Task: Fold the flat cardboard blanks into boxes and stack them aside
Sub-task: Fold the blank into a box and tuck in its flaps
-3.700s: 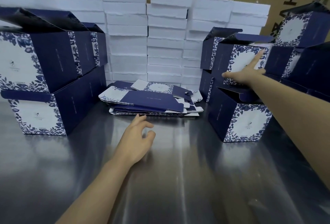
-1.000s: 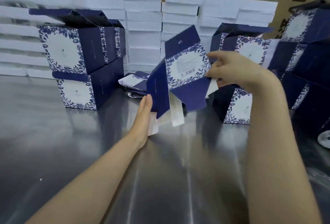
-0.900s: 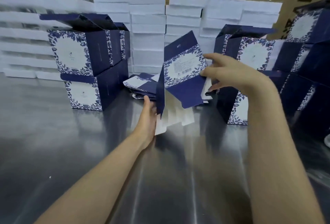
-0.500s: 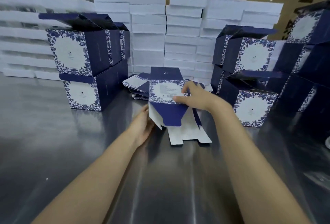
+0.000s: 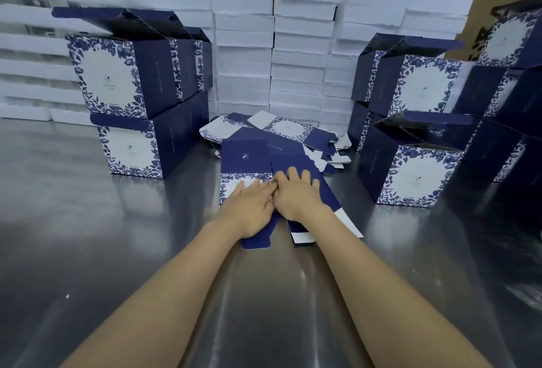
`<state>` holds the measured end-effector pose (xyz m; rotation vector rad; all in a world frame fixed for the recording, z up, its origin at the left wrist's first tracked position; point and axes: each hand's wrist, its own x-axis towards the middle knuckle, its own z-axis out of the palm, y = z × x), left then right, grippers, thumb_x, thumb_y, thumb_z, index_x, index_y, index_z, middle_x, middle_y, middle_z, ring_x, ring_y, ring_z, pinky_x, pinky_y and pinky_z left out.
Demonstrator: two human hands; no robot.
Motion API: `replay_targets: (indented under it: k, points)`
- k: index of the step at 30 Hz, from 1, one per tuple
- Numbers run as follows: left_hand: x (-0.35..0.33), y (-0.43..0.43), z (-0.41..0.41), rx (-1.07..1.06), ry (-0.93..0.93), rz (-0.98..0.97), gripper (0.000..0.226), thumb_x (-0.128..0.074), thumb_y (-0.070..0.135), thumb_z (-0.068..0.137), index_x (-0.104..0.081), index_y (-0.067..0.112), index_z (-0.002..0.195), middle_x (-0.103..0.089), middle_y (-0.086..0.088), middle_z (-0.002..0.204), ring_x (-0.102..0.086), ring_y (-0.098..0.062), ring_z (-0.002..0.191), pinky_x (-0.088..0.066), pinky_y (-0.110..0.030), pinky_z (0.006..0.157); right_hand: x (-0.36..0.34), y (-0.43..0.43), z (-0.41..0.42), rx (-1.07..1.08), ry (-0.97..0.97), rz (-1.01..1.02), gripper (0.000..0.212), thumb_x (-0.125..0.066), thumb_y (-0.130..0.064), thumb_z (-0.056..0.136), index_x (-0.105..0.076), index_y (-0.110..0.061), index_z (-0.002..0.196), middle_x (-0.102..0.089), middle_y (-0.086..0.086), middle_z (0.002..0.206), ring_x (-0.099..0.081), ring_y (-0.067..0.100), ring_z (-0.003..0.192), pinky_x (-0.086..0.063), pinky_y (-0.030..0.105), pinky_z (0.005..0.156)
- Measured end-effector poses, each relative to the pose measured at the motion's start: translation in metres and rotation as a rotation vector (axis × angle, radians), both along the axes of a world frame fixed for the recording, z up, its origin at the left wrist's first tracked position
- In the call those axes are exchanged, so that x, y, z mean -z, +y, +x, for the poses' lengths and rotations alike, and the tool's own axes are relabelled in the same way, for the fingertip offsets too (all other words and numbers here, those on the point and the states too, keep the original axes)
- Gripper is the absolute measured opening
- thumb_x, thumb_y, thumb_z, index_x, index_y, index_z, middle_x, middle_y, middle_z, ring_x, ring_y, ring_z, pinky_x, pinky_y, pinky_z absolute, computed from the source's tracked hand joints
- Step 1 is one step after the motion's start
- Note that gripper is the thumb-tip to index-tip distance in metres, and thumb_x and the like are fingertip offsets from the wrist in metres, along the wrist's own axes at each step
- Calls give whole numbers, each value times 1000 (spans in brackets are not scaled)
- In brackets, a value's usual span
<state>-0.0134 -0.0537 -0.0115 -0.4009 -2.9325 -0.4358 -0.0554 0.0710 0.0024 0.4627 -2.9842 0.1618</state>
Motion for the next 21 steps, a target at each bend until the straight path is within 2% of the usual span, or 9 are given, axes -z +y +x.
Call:
replay_targets:
  k: [2,4,6,8,10,12,17,21]
  points:
    - [0,0,-5,-79,-89,-56,52,-14,32,104,-8,22,155,-9,3,162,0,-18,150,6,-40,120,5,3,-2,3,31,-51,33,-31,-35,99,-42,-21,127,-36,8,136,-30,32,123,-23,44,103]
    - [0,3,-6,-167,-114,-107,54,-11,37,104,-6,20,155,-2,2,163,5,-19,149,10,-42,120,8,6,-2,30,63,-131,33,-33,-38,98,-45,-24,126,-38,5,131,-32,27,120,-22,40,101]
    - [0,6,-6,-281,-138,-129,58,-13,44,103,-5,19,155,3,-3,163,8,-23,149,11,-42,119,10,8,-2,108,103,-141,40,-32,-38,98,-43,-24,133,-36,6,138,-29,27,126,-20,40,104]
    - [-1,3,-6,-392,-167,-110,68,-15,53,100,-2,15,155,7,-10,162,10,-25,149,11,-40,119,10,13,-2,204,24,-121,55,-26,-44,99,-26,-23,150,-18,9,157,-13,28,143,-10,45,114]
    - [-3,-2,-4,-454,-193,-98,76,-15,58,98,-1,10,155,7,-12,162,10,-24,149,10,-40,119,8,22,-3,247,-109,-103,66,-19,-54,99,-6,-22,156,5,5,163,8,23,149,5,47,117]
    - [-5,-9,-3,-453,-210,-113,78,-14,61,97,-1,10,154,5,-9,162,10,-21,149,11,-42,119,6,27,-5,242,-167,-63,73,-14,-60,98,1,-19,155,11,4,163,13,19,149,10,47,117]
    - [-5,-12,-1,-420,-211,-154,78,-13,62,96,-3,11,155,2,-8,163,7,-20,149,12,-44,117,5,34,-7,183,-210,-1,78,-11,-67,94,1,-19,155,8,2,163,7,18,150,4,42,119]
    - [-4,-12,-5,-428,-209,-175,78,-11,62,96,-1,11,155,4,-9,162,8,-22,149,14,-48,116,8,42,-8,140,-193,-16,72,-11,-63,96,0,-23,155,8,0,163,8,16,150,5,43,118]
